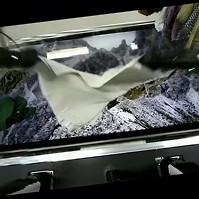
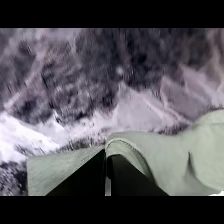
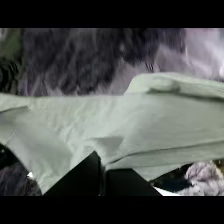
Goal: Fold the clothes and pants, and hang the long-sleeved shirts on hangers.
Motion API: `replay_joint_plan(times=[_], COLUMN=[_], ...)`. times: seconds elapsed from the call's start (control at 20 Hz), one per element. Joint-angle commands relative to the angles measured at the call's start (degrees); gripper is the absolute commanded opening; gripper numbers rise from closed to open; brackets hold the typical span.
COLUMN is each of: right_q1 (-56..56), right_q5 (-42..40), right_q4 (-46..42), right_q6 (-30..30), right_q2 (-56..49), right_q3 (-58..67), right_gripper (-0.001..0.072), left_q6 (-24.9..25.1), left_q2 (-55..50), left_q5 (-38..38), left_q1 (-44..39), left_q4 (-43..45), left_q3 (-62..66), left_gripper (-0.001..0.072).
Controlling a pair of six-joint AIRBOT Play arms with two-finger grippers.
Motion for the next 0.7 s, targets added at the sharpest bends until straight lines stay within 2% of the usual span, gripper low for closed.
replay_joint_plan(times=[0.0,0.05,0.15,0.35,0.45,0.65], right_q1=[0.1,0.1,0.1,0.1,0.1,0.1], right_q5=[-0.9,-1.2,-1.5,-1.6,-1.6,1.1], right_q4=[-11.2,-13.8,-17.7,-18.4,-17.6,-18.5], right_q6=[7.8,10.1,14.1,19.2,23.4,25.3], right_q2=[13.2,17.0,24.9,34.3,35.6,32.9], right_q3=[11.0,12.2,12.9,12.9,12.9,12.9], right_gripper=[0.003,0.003,0.0031,0.0031,0.0031,0.0031], left_q6=[-7.0,-8.8,-9.3,-9.3,-9.3,-8.4], left_q2=[11.4,15.4,21.9,30.6,32.2,28.6], left_q5=[-0.1,-0.2,-0.1,-0.1,0.0,1.7], left_q1=[0.0,0.0,0.0,0.1,0.2,0.2], left_q4=[10.3,12.3,14.4,16.9,17.8,18.1], left_q3=[6.2,6.1,6.2,6.1,6.1,6.1], left_gripper=[0.0016,0.0016,0.0016,0.0017,0.0016,0.0016])
